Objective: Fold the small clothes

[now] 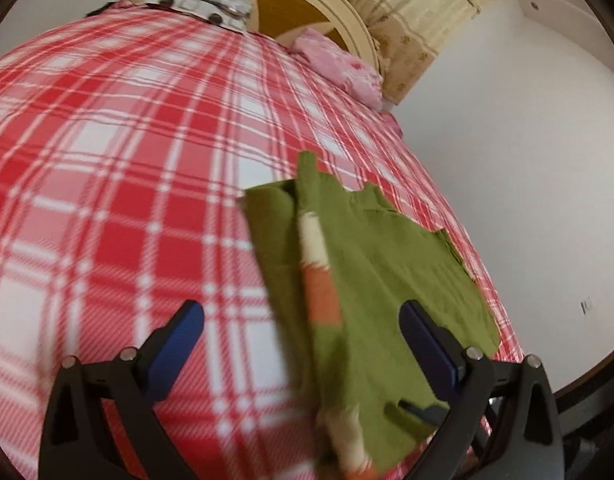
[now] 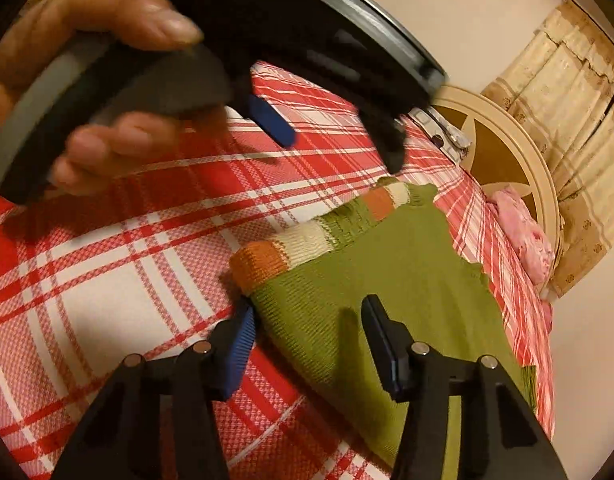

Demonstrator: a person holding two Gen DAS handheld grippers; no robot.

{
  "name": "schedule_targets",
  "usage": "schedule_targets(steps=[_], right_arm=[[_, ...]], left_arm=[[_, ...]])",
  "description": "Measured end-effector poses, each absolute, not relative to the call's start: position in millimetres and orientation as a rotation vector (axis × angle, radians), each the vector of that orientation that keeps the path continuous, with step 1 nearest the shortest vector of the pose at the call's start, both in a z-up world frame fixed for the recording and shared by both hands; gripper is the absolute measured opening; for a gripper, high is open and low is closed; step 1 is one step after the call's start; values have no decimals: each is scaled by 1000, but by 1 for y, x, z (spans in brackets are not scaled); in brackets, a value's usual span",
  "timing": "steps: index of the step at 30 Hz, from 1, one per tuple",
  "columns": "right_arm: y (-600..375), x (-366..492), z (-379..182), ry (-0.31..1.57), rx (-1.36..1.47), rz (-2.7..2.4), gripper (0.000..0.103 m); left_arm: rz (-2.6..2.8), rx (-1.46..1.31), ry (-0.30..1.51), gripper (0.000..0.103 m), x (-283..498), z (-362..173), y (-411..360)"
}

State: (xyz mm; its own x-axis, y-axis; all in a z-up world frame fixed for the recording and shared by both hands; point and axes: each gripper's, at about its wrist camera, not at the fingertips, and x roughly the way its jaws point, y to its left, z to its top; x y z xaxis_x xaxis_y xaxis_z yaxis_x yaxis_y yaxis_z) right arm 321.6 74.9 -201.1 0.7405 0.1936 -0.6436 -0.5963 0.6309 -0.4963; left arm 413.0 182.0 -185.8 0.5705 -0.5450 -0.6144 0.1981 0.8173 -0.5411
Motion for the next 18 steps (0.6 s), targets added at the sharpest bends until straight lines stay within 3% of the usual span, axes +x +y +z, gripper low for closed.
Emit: schedule_targets(steps=[7,10,12,14,16,18], right_arm=[[72,323,-202,591,-736,494,52],[74,322,-203,589,-743,514,42],[76,319,-205,588,-754,528,34],[76,320,-205,598,-748,538,31],[74,323,-204,609,-729,549,29],[71,325,-201,620,-701,559,21]], left_arm=[[-474,-486,911,96,454,-200,169],[-494,-529,918,79,462,-207,171],[-515,-541,923,54,463,-210,170],[-511,-544,939,45,465,-212,169],[-525,-563,954,22,466,-214,171],[-532,-597,959,18,466,-216,175]])
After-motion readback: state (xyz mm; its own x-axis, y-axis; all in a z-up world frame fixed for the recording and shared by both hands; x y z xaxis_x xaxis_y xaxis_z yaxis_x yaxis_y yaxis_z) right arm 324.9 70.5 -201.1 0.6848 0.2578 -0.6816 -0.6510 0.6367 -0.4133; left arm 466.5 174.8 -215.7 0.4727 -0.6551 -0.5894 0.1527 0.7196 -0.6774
